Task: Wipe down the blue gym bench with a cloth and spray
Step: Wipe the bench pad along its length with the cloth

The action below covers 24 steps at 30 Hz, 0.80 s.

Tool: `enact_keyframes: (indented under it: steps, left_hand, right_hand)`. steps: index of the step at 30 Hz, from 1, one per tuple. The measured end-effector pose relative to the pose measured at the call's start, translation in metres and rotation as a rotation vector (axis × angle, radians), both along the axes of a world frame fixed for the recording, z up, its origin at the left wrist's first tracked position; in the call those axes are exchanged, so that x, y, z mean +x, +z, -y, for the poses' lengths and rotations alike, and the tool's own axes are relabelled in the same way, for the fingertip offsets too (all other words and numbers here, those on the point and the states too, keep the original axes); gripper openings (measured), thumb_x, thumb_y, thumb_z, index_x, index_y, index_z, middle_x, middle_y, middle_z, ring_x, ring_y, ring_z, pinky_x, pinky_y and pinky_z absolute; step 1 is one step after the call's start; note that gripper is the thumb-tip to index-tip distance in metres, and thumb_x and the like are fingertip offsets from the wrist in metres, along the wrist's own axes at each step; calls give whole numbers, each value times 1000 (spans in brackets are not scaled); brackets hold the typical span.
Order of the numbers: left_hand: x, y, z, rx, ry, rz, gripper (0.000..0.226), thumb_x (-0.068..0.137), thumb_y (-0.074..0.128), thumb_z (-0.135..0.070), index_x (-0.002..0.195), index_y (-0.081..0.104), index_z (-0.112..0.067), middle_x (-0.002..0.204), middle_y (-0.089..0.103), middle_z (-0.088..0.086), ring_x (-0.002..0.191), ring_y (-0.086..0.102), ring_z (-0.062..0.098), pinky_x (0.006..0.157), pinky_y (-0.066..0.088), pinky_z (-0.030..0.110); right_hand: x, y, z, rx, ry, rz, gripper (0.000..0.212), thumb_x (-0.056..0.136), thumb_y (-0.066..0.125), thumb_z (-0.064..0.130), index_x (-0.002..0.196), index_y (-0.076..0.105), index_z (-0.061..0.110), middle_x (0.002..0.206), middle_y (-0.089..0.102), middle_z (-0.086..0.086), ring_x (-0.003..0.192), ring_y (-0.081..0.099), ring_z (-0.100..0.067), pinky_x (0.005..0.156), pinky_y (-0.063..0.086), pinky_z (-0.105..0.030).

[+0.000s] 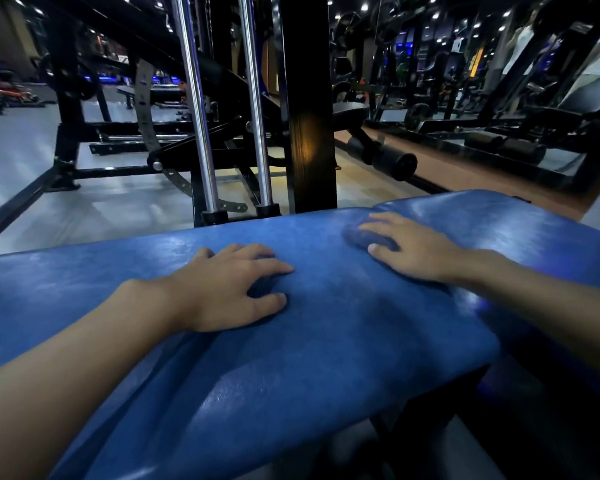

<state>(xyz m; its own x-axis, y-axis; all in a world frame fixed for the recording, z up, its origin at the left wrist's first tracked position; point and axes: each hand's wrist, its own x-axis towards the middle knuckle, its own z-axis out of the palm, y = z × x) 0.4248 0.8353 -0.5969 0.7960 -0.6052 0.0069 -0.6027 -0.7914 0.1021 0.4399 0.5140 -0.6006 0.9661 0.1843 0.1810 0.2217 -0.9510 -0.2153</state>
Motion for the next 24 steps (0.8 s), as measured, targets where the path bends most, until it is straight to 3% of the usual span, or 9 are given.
enact_keyframes:
  steps: [2, 5, 8, 12, 16, 18, 22, 24]
  left_hand:
    - [3, 0, -2, 1, 28, 11, 55, 90, 37, -68, 143, 31, -53, 152, 28, -20, 142, 25, 8, 112, 23, 46]
    - [8, 0, -3, 3, 44, 12, 54, 91, 39, -66, 142, 32, -53, 151, 30, -20, 142, 26, 9, 111, 22, 47]
    - [10, 1, 0, -6, 49, 2, 60, 84, 33, -71, 141, 35, -53, 149, 33, -20, 140, 28, 10, 108, 24, 48]
    - [12, 2, 3, -12, 64, 6, 64, 78, 31, -71, 139, 37, -53, 145, 36, -21, 137, 32, 10, 105, 27, 47]
    - [11, 1, 1, -35, 40, 16, 51, 89, 41, -65, 139, 37, -52, 142, 36, -22, 135, 33, 8, 105, 28, 44]
    - [9, 1, -1, -54, 35, 18, 53, 87, 40, -65, 138, 37, -52, 142, 36, -23, 136, 30, 6, 106, 27, 42]
    - [6, -1, -13, -40, 48, 58, 52, 89, 41, -66, 139, 36, -52, 144, 33, -24, 137, 29, 6, 107, 26, 43]
    - [6, -1, -20, -38, 53, 31, 53, 89, 42, -66, 139, 37, -51, 144, 34, -23, 137, 32, 7, 108, 27, 42]
  right_hand:
    - [-48, 1, -27, -52, 179, 15, 46, 93, 42, 49, 139, 45, 42, 155, 31, 15, 141, 29, -8, 114, 28, -39]
    - [-114, 0, -64, -99, 466, 102, 48, 92, 42, 49, 139, 48, 38, 155, 34, 9, 142, 30, -9, 116, 21, -26]
    - [-132, 0, -70, -127, 587, 143, 45, 95, 43, 46, 138, 50, 35, 154, 36, 7, 142, 31, -9, 116, 23, -26]
    - [-77, 5, -59, 0, 443, 21, 45, 92, 42, 48, 136, 46, 42, 148, 40, 18, 132, 35, 3, 105, 27, -17]
    - [25, 4, -14, 65, 246, 8, 27, 96, 51, 25, 122, 60, 25, 126, 58, 2, 120, 50, -15, 97, 35, -28]
    - [68, 6, 8, 92, 119, -19, 18, 95, 50, 21, 108, 60, 28, 112, 62, 1, 109, 57, -22, 87, 38, -29]
    - [99, 5, 15, 56, -49, -82, 22, 93, 42, 29, 105, 60, 25, 114, 61, -3, 108, 56, -28, 97, 43, -45]
    - [82, 4, 4, -16, -29, -55, 29, 93, 44, 27, 117, 59, 25, 128, 54, -3, 120, 50, -28, 103, 39, -47]
